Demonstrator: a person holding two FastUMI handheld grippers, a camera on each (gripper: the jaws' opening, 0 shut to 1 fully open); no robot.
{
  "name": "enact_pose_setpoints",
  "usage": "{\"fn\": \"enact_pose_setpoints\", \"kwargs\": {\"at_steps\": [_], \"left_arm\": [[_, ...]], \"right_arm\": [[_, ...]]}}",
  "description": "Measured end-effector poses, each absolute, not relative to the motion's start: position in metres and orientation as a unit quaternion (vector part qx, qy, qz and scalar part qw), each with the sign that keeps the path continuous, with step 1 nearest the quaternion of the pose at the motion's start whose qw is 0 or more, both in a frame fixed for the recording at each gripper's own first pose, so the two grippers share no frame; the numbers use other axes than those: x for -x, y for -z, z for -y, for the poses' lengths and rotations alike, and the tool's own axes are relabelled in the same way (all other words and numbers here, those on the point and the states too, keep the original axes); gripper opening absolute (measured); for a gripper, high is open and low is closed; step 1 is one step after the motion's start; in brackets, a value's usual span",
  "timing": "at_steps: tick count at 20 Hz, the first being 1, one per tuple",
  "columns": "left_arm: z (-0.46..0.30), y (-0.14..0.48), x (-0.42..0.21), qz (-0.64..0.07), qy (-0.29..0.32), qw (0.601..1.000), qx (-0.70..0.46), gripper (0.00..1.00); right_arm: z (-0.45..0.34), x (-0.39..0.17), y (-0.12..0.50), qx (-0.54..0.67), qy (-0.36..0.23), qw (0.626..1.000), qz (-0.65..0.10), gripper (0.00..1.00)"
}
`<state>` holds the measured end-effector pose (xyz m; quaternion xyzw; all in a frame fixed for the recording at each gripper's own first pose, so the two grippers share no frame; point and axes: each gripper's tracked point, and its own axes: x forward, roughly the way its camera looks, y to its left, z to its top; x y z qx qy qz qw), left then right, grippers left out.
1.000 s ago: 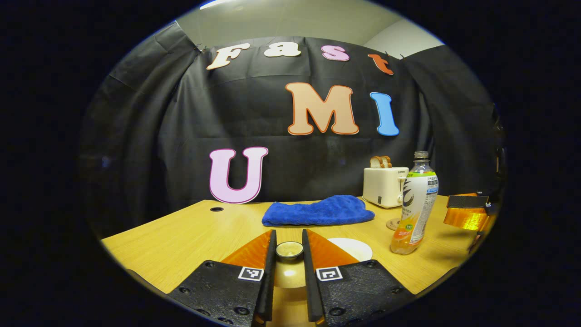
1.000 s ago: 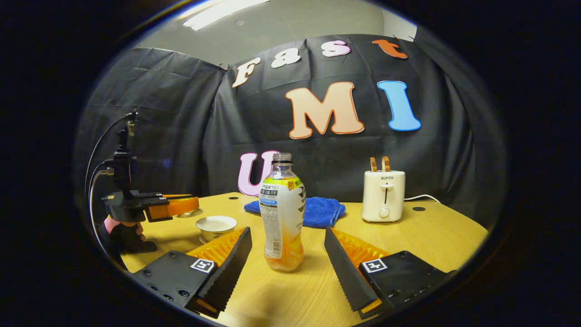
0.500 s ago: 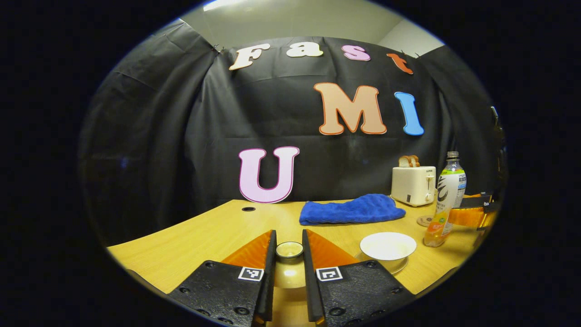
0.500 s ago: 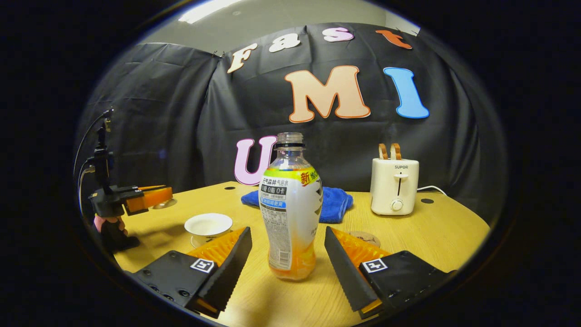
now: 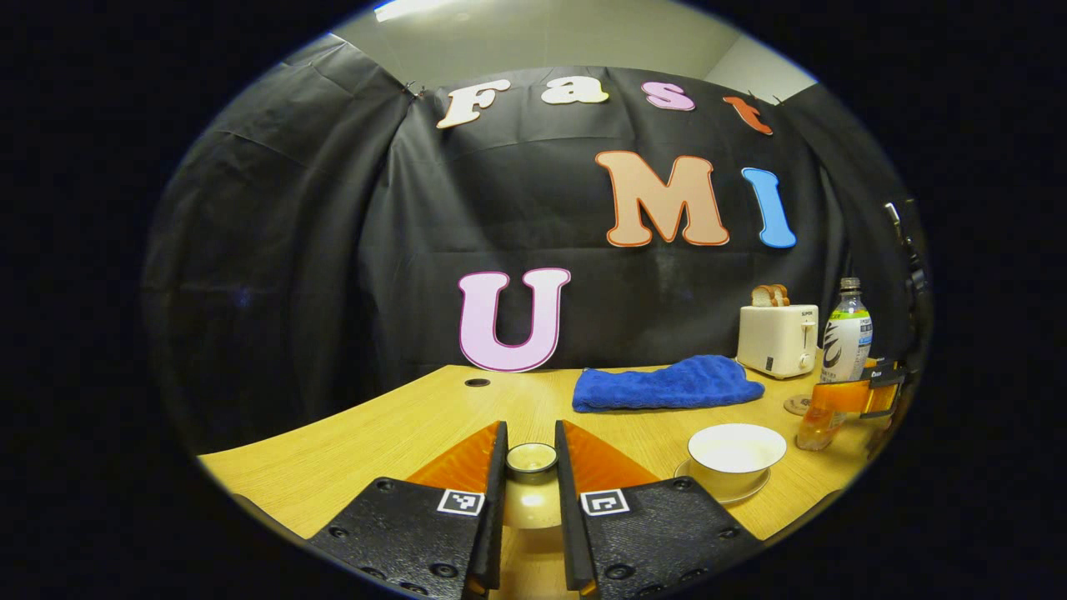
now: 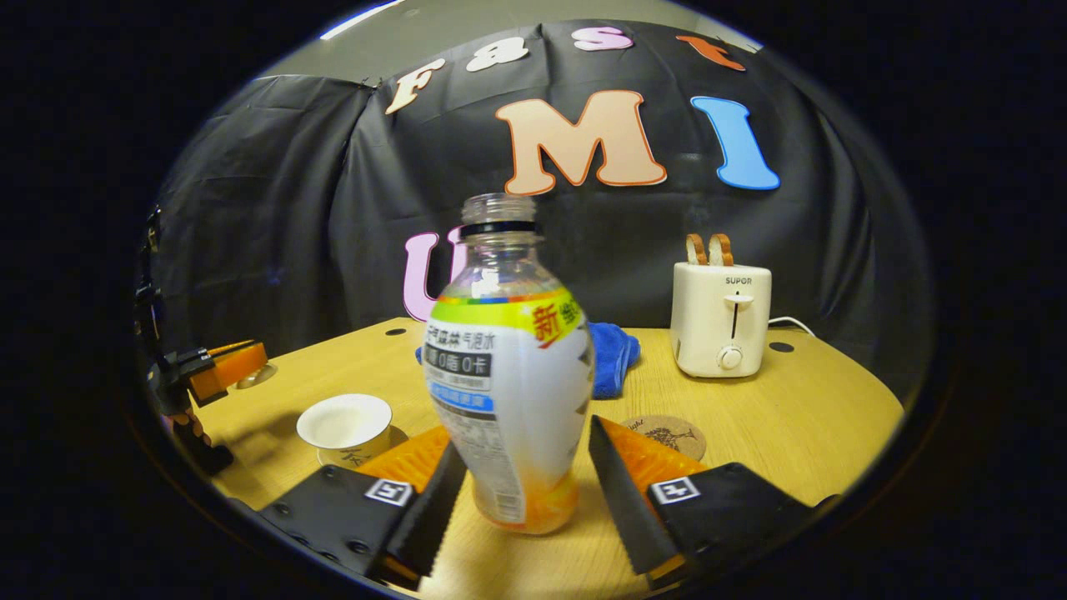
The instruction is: Open the teacup lid with one hand, grasp the water bottle and pour water into the teacup with the other hand; after pouring, place the water bottle on the coaster and then close the teacup lid.
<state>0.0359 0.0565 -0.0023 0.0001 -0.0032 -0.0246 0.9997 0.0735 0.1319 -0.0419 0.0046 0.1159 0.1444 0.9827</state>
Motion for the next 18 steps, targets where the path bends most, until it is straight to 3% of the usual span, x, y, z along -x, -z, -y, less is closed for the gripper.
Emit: {"fn": "enact_pose_setpoints", "kwargs": {"at_steps": [2, 5, 12, 18], "left_arm": [[-0.057, 0.003, -0.035, 0.004, 0.024, 1.000, 0.000, 0.27], [-0.057, 0.002, -0.036, 0.004, 0.024, 1.000, 0.000, 0.27], [-0.057, 0.004, -0.036, 0.003, 0.024, 1.000, 0.000, 0.24], [-0.057, 0.004, -0.035, 0.004, 0.023, 1.000, 0.001, 0.24]], "right_arm": [[-0.131, -0.072, 0.039, 0.006, -0.142, 0.983, -0.113, 0.72], [-0.131, -0.070, 0.037, 0.043, -0.131, 0.985, -0.104, 0.64], [-0.128, -0.066, -0.004, 0.154, -0.098, 0.981, -0.060, 0.63], [-0.123, -0.070, -0.053, 0.297, -0.070, 0.952, -0.006, 0.63]]}}
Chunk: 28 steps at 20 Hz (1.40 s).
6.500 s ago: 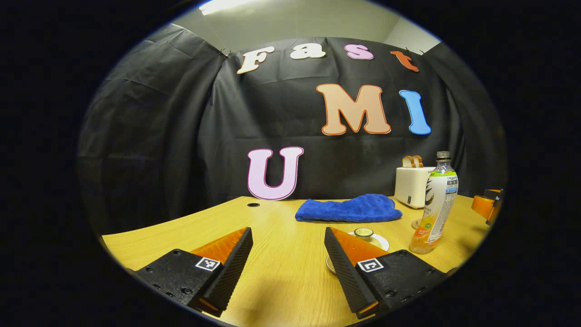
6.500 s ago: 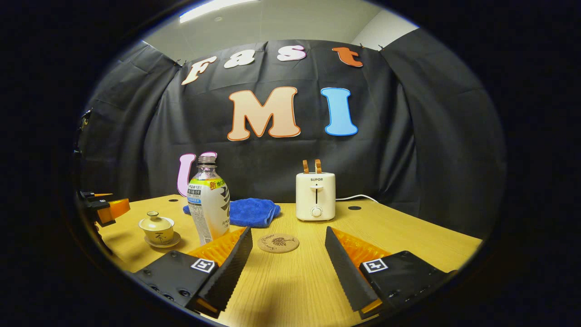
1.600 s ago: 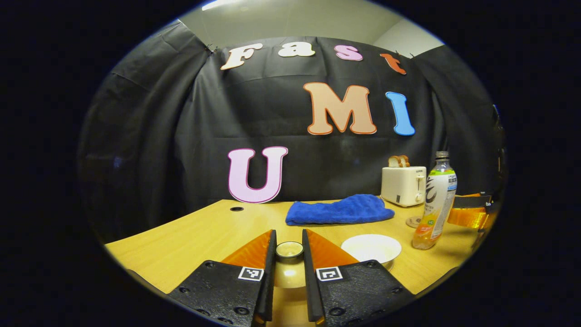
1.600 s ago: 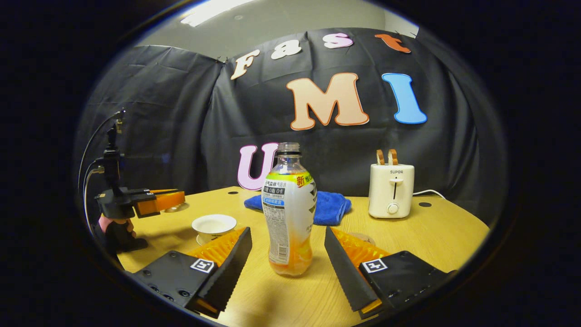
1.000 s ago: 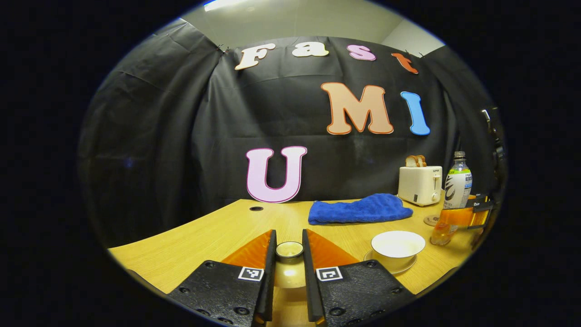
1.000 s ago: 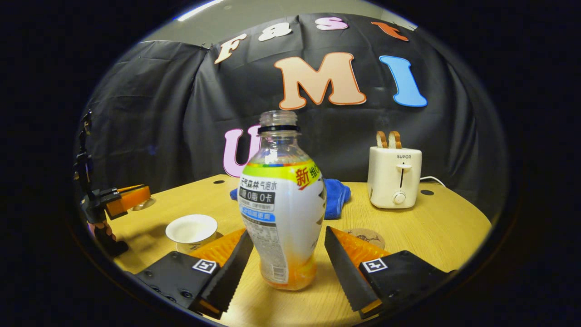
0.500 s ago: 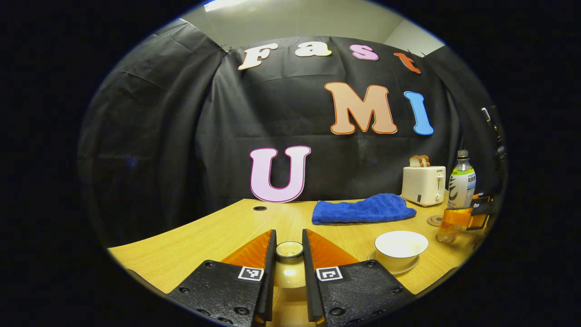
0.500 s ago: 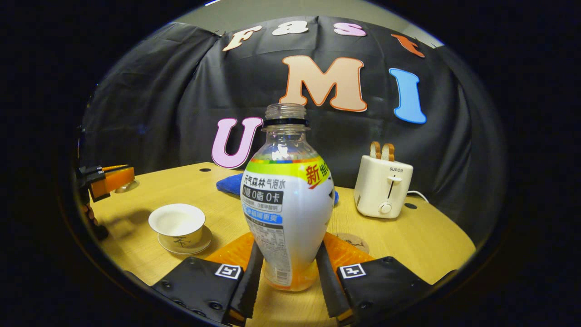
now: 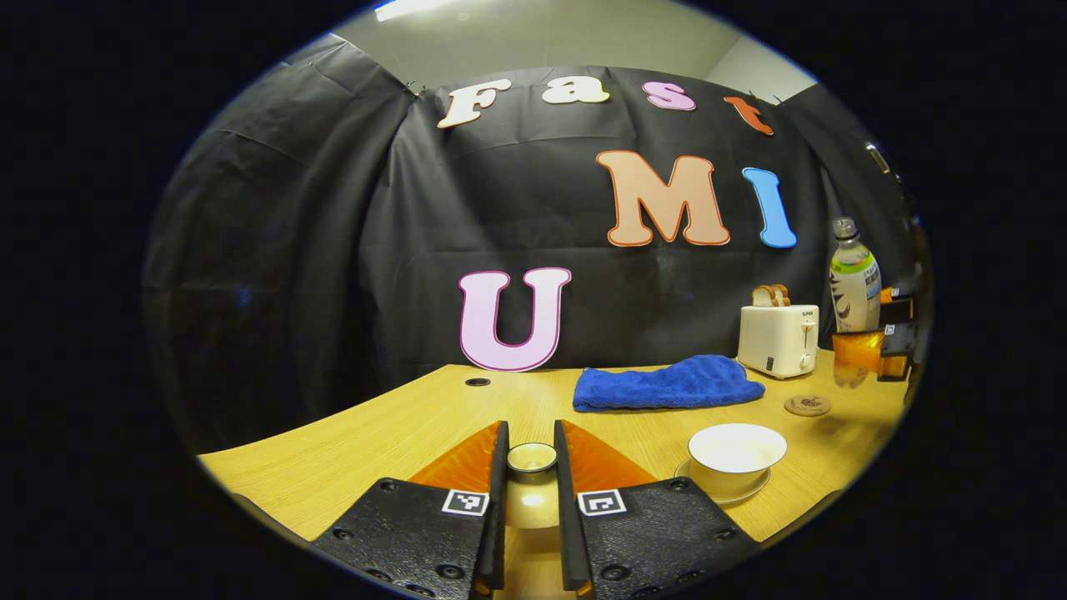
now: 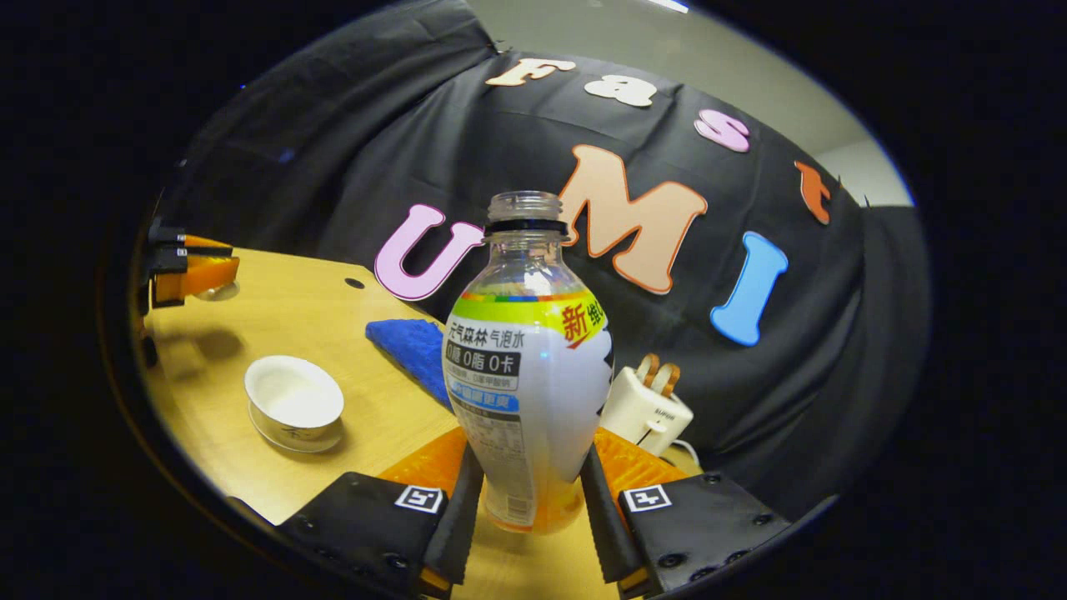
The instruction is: Open the teacup lid with one hand, grasp the water bottle and pour water into the teacup with the other hand; after pouring, place the water bottle on the coaster and then close the teacup lid.
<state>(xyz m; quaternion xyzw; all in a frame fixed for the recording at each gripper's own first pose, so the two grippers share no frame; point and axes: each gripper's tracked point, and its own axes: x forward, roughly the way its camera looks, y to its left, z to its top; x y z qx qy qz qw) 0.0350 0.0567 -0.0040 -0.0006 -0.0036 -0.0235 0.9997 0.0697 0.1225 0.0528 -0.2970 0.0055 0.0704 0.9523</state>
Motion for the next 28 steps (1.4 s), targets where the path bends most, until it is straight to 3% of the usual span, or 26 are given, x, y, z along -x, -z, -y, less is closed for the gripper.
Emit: {"fn": "enact_pose_setpoints", "kwargs": {"at_steps": [4, 13, 25, 28], "left_arm": [[-0.056, 0.004, -0.036, 0.004, 0.023, 1.000, 0.001, 0.24], [-0.056, 0.004, -0.037, 0.003, 0.024, 1.000, 0.001, 0.24], [-0.058, 0.004, -0.036, 0.003, 0.022, 1.000, 0.001, 0.24], [-0.058, 0.004, -0.037, 0.003, 0.022, 1.000, 0.001, 0.24]], "right_arm": [[-0.127, -0.072, -0.063, 0.397, -0.063, 0.916, 0.019, 0.63], [-0.156, -0.069, -0.010, 0.584, -0.088, 0.807, 0.027, 0.62], [-0.159, -0.084, -0.007, 0.711, -0.042, 0.699, 0.068, 0.63], [-0.157, -0.087, -0.009, 0.724, -0.040, 0.686, 0.069, 0.64]]}}
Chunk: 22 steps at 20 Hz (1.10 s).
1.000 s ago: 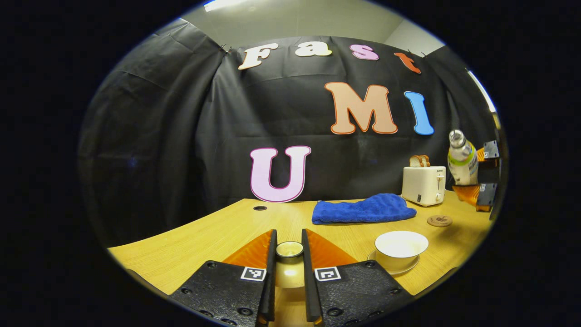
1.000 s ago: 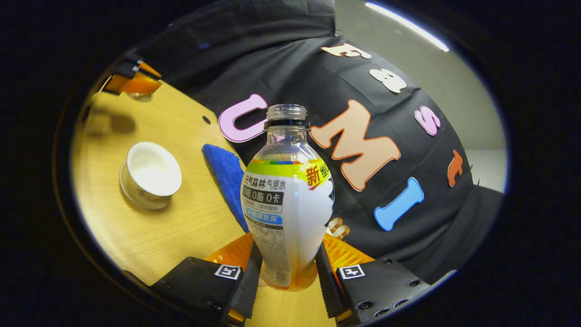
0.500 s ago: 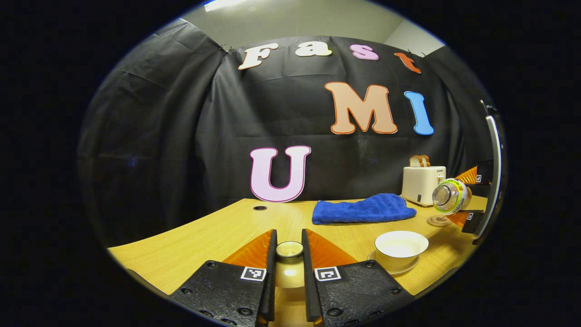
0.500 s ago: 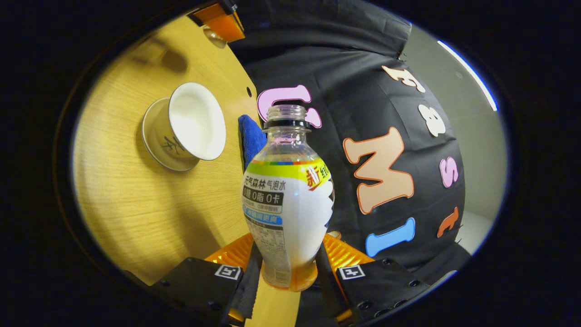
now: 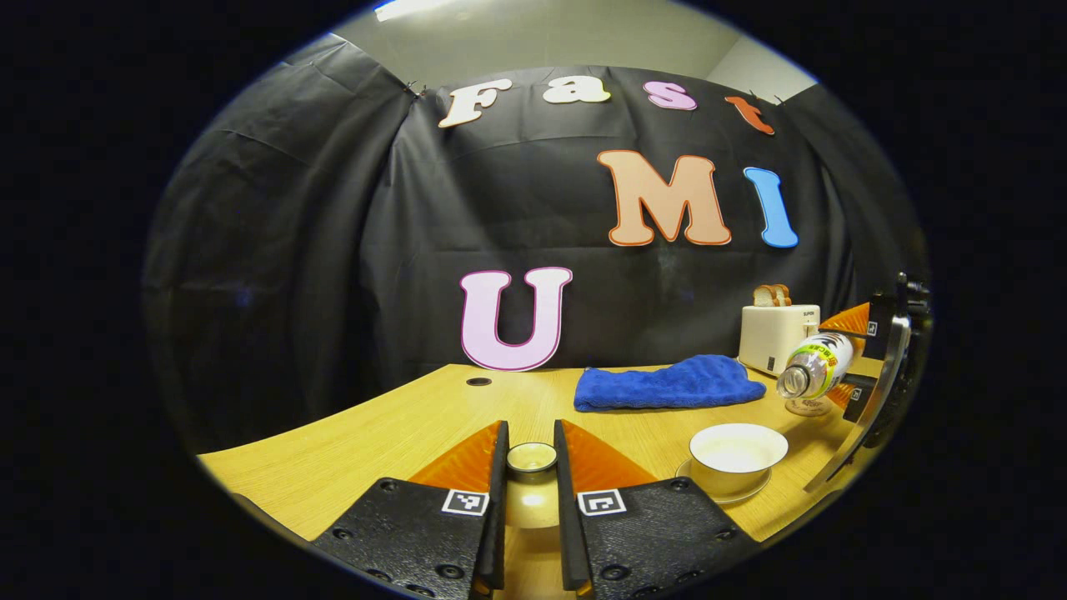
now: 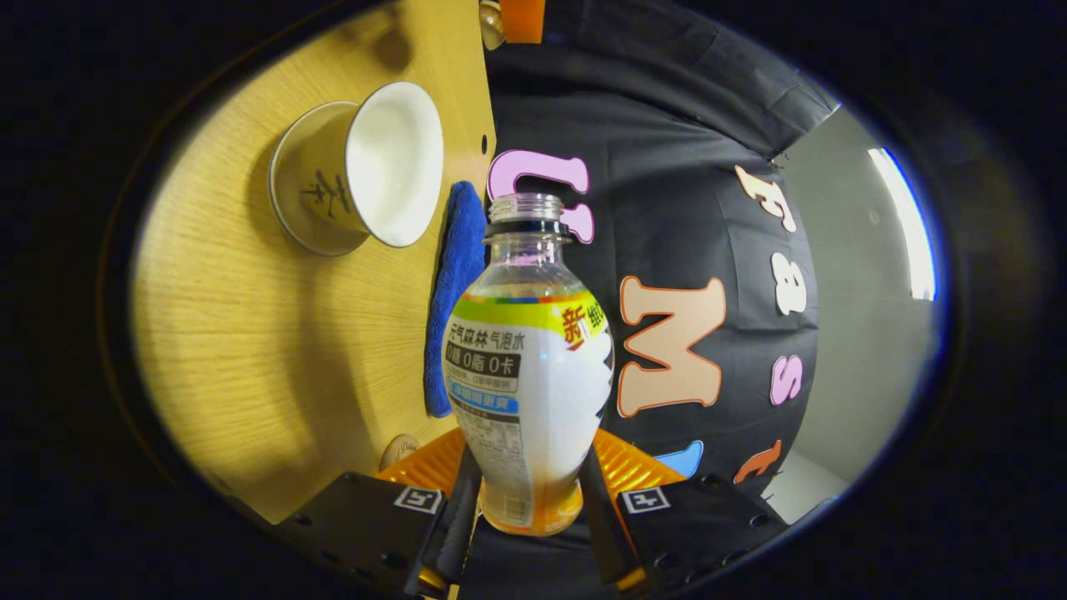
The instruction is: Open the teacup lid with one hand, grasp the water bottle and pour water into the teacup with the other hand; after pouring, place the water bottle on the coaster and then close the teacup lid.
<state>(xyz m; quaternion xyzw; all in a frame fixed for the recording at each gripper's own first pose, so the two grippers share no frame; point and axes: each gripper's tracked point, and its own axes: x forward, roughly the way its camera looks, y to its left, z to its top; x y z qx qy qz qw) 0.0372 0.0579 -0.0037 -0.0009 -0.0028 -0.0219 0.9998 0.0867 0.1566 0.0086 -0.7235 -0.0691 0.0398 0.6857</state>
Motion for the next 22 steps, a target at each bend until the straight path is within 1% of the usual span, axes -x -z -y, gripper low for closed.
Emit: {"fn": "enact_pose_setpoints", "kwargs": {"at_steps": [4, 7, 10, 18, 22], "left_arm": [[-0.058, 0.004, -0.037, 0.003, 0.022, 1.000, 0.001, 0.24], [-0.058, 0.003, -0.037, 0.003, 0.022, 1.000, 0.001, 0.24], [-0.058, 0.003, -0.037, 0.002, 0.022, 1.000, 0.001, 0.24], [-0.058, 0.004, -0.036, 0.002, 0.022, 1.000, 0.001, 0.24], [-0.058, 0.003, -0.035, 0.002, 0.021, 1.000, 0.001, 0.24]], "right_arm": [[-0.159, -0.086, -0.011, 0.746, -0.021, 0.658, 0.097, 0.63], [-0.161, -0.086, -0.016, 0.754, -0.017, 0.647, 0.111, 0.62], [-0.164, -0.084, -0.019, 0.769, -0.007, 0.625, 0.131, 0.63], [-0.169, -0.081, -0.026, 0.787, 0.006, 0.595, 0.161, 0.63], [-0.169, -0.083, -0.031, 0.800, 0.022, 0.572, 0.180, 0.63]]}}
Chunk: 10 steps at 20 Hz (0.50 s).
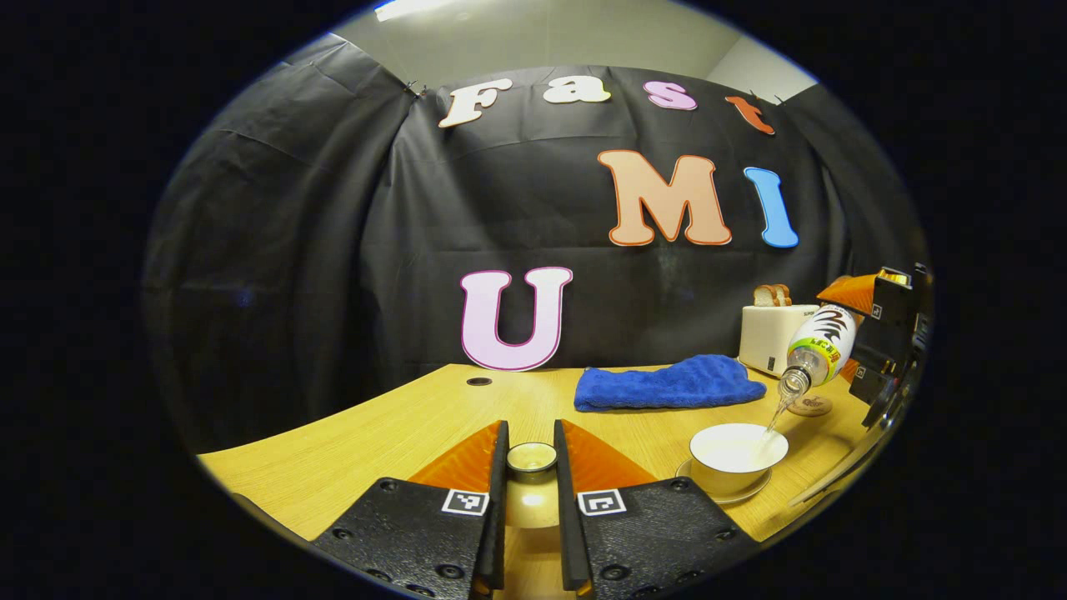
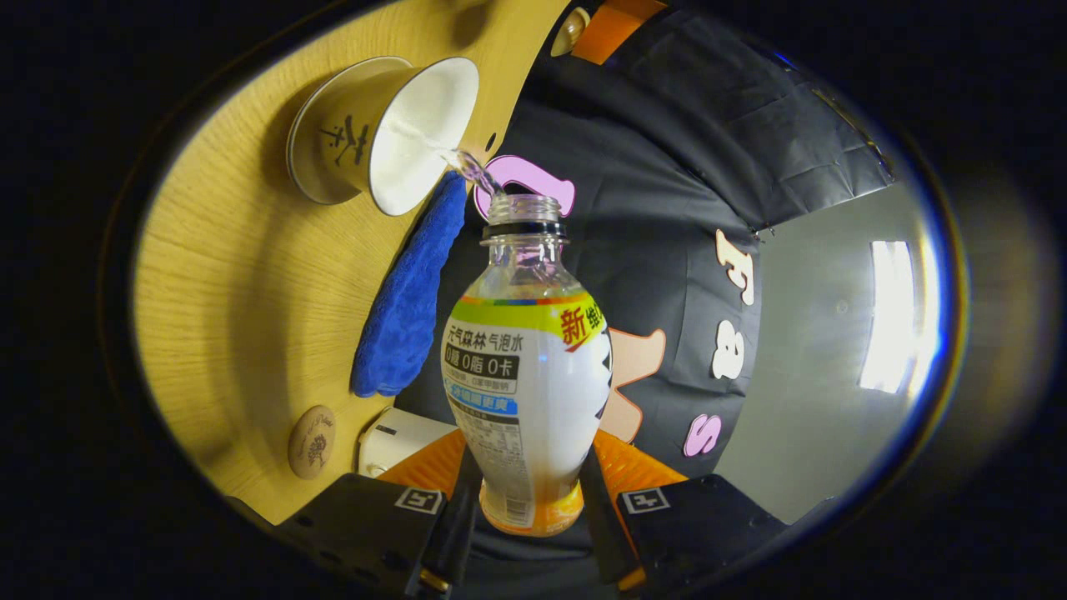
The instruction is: Open the teacup lid with one hand, grasp the water bottle and pour water into the teacup with the other hand; after pouring, place the water bottle on the coaster and then close the teacup lid.
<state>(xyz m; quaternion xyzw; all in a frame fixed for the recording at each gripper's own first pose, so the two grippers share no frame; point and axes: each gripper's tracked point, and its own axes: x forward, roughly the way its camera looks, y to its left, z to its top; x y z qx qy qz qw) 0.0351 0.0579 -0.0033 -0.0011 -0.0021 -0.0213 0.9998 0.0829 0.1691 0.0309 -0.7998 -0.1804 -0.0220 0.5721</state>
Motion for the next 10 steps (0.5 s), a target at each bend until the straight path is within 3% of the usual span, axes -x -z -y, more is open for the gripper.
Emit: {"fn": "enact_pose_setpoints", "kwargs": {"at_steps": [10], "left_arm": [[-0.058, 0.003, -0.036, 0.002, 0.021, 1.000, 0.001, 0.24]], "right_arm": [[-0.177, -0.077, -0.045, 0.809, 0.054, 0.533, 0.243, 0.63]]}}
